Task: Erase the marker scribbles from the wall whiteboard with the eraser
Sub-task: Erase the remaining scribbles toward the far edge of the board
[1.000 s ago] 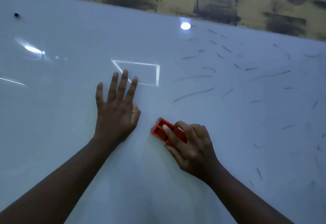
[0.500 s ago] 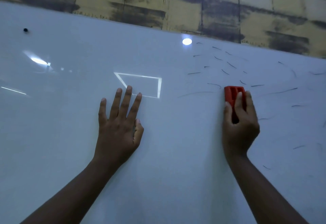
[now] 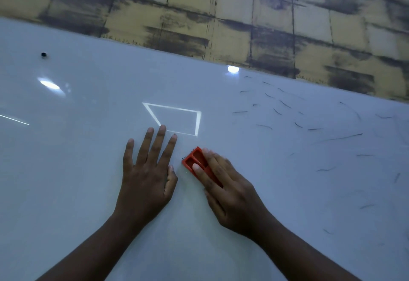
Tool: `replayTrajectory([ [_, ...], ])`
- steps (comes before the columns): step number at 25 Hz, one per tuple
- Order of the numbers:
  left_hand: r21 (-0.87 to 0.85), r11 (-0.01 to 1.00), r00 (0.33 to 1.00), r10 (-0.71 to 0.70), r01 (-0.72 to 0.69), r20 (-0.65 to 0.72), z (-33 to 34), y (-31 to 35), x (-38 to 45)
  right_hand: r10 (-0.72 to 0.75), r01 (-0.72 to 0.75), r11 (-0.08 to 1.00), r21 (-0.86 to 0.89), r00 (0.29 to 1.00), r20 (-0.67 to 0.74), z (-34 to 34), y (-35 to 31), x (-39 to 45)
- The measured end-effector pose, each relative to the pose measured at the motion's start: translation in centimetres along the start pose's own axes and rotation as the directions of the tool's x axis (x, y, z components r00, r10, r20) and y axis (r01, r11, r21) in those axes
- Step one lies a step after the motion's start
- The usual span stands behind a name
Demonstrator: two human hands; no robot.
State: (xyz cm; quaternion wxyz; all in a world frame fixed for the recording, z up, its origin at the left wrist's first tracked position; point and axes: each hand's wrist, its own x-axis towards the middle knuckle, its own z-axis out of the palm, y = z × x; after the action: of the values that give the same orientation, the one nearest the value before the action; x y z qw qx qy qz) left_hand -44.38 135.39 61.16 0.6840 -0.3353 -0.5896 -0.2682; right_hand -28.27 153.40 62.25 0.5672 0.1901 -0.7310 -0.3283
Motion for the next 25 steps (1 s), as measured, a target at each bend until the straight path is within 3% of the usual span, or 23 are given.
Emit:
replayTrajectory([
  [3, -0.01, 1.0, 0.999, -0.005, 0.004, -0.035, -0.1, -0.1, 0.3, 0.021, -0.022, 0.999, -0.028, 0.999, -0.038, -1.8, 4.3, 1.2],
  [5, 0.009, 1.0, 0.999, 0.013, -0.013, -0.044, -0.4, -0.5, 0.8, 0.175, -0.183, 0.982, -0.055, 0.976, -0.132, -3.1, 7.4, 1.5],
  [6, 0.026, 0.999, 0.998, 0.03, -0.029, -0.049, -0.6, -0.8, 1.3, 0.307, -0.324, 0.944, -0.06, 0.931, -0.195, -3.8, 8.8, 1.0],
  [8, 0.043, 0.997, 0.996, 0.072, -0.07, -0.047, -1.0, -1.7, 2.5, 0.61, -0.647, 0.763, -0.002, 0.721, -0.328, -4.9, 10.8, -0.5],
  [10, 0.031, 0.991, 0.992, 0.127, -0.127, -0.009, -1.4, -2.8, 4.1, 0.785, -0.833, 0.546, 0.083, 0.475, -0.398, -5.1, 11.6, -1.9],
  [12, 0.024, 0.985, 0.985, 0.168, -0.169, 0.035, -1.7, -3.8, 6.2, 0.838, -0.882, 0.451, 0.136, 0.366, -0.406, -4.8, 11.5, -2.1],
  [14, 0.017, 0.988, 0.986, 0.153, -0.155, 0.058, -1.6, -3.9, 8.5, 0.853, -0.88, 0.433, 0.192, 0.332, -0.402, -4.5, 10.9, -0.7],
  [15, 0.006, 0.99, 0.987, 0.141, -0.142, 0.071, -1.4, -3.5, 9.8, 0.849, -0.864, 0.455, 0.213, 0.35, -0.396, -4.3, 10.3, 0.5],
  [16, -0.008, 0.99, 0.987, 0.139, -0.139, 0.085, -1.1, -2.8, 11.1, 0.827, -0.831, 0.513, 0.216, 0.41, -0.386, -4.0, 9.6, 1.7],
  [19, -0.034, 0.986, 0.978, 0.166, -0.163, 0.125, -0.1, -0.5, 14.5, 0.593, -0.589, 0.801, 0.11, 0.753, -0.285, -2.3, 6.6, 4.6],
  [20, -0.036, 0.987, 0.978, 0.158, -0.154, 0.138, 0.2, -0.1, 15.3, 0.501, -0.5, 0.864, 0.067, 0.836, -0.222, -1.7, 6.1, 5.1],
  [22, -0.025, 0.992, 0.978, 0.128, -0.125, 0.162, 0.8, 0.3, 16.0, 0.368, -0.367, 0.93, 0.03, 0.922, -0.121, -1.7, 6.8, 5.3],
  [25, -0.003, 0.991, 0.977, 0.132, -0.134, 0.168, 1.3, 0.3, 15.7, 0.172, -0.173, 0.985, -0.009, 0.985, -0.032, -3.9, 10.9, 4.1],
])
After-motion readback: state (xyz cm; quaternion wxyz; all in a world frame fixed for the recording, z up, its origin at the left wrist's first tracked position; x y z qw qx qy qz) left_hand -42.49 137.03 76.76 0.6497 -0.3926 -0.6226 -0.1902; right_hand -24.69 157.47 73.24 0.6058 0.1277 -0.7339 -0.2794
